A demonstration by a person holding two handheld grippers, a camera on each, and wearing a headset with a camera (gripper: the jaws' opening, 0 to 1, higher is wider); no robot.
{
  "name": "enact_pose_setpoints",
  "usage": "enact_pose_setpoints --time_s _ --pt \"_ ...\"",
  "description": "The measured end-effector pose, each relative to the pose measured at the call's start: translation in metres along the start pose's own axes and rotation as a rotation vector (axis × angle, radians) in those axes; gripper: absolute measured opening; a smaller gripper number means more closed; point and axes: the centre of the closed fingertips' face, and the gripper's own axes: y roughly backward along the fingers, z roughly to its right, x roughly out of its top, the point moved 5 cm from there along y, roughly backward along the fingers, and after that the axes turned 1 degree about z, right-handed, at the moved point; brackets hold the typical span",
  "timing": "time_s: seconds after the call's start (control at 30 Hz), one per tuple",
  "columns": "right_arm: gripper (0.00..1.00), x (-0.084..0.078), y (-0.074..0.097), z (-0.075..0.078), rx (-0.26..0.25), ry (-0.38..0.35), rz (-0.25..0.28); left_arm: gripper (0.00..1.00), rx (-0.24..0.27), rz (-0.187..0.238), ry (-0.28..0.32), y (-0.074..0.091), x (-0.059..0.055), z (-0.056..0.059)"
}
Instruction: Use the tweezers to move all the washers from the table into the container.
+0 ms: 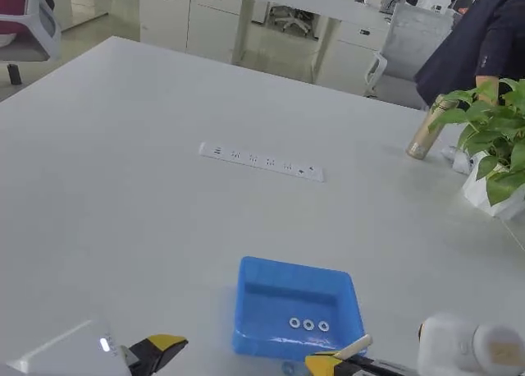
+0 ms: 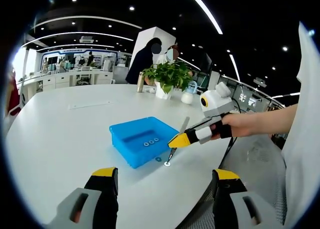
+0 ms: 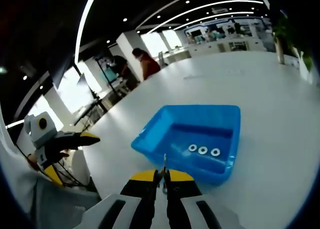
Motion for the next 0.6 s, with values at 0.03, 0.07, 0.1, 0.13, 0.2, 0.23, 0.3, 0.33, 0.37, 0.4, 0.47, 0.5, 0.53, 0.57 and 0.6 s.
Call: enact_pose_setpoints --time_s 0.03,0.07,0.1,0.13,0.2,0.23,0.3,0.33,0.37,0.4,0.47,0.5,0.53,0.57,0.6 --pt "0.04 -0.0007 -0.0004 -0.0004 -0.004 0.006 -0.004 0.78 0.000 -0.001 0.002 0.0000 -0.0001 0.0001" --pt "0.04 -0.0009 -0.0004 0.0007 -0.004 0.008 -0.004 0.78 0.001 -0.001 0.002 0.0000 -0.0001 0.0001" --pt "0.04 -0.0011 -0.0005 0.0011 -0.003 0.009 -0.005 0.78 0.001 0.000 0.002 0.0000 -0.0001 0.0001" --pt "0.04 -0.0016 -0.0007 0.0017 -0.003 0.012 -0.008 0.78 0.001 0.000 0.002 0.0000 -0.0002 0.0002" --pt "0.04 -0.0028 -0.0013 0.0029 -0.007 0.025 -0.017 0.78 0.000 -0.001 0.001 -0.0001 -0.0004 0.0003" --pt "0.04 -0.0030 -0.0013 0.0031 -0.009 0.030 -0.018 0.78 0.000 -0.002 0.001 -0.0001 -0.0005 0.0003" --pt "0.04 -0.0029 -0.0013 0.0032 -0.009 0.032 -0.016 0.78 -0.001 -0.003 0.000 0.0000 -0.0006 0.0002" --pt "0.04 -0.0031 -0.0013 0.0034 -0.008 0.033 -0.017 0.78 -0.001 -0.003 -0.001 0.0001 -0.0006 0.0000" --pt "0.04 -0.0032 -0.0014 0.0033 -0.008 0.034 -0.017 0.78 0.000 -0.004 -0.001 0.0001 -0.0006 -0.0001" --pt "0.04 -0.0033 -0.0015 0.0030 -0.007 0.038 -0.020 0.78 0.000 -0.004 -0.002 0.0002 -0.0007 -0.0004" --pt "0.04 -0.0037 -0.0014 0.0034 -0.012 0.051 -0.025 0.78 0.001 -0.004 -0.001 0.0002 -0.0007 -0.0008" --pt "0.04 -0.0038 -0.0014 0.0035 -0.012 0.052 -0.027 0.78 0.001 -0.003 -0.001 0.0002 -0.0006 -0.0009" --pt "0.04 -0.0041 -0.0015 0.0033 -0.012 0.054 -0.029 0.78 0.001 -0.002 -0.001 0.0003 -0.0005 -0.0010" --pt "0.04 -0.0043 -0.0016 0.0032 -0.012 0.055 -0.029 0.78 0.002 -0.002 -0.001 0.0003 -0.0006 -0.0010" --pt "0.04 -0.0044 -0.0018 0.0033 -0.011 0.056 -0.030 0.78 0.001 -0.002 -0.001 0.0003 -0.0006 -0.0010"
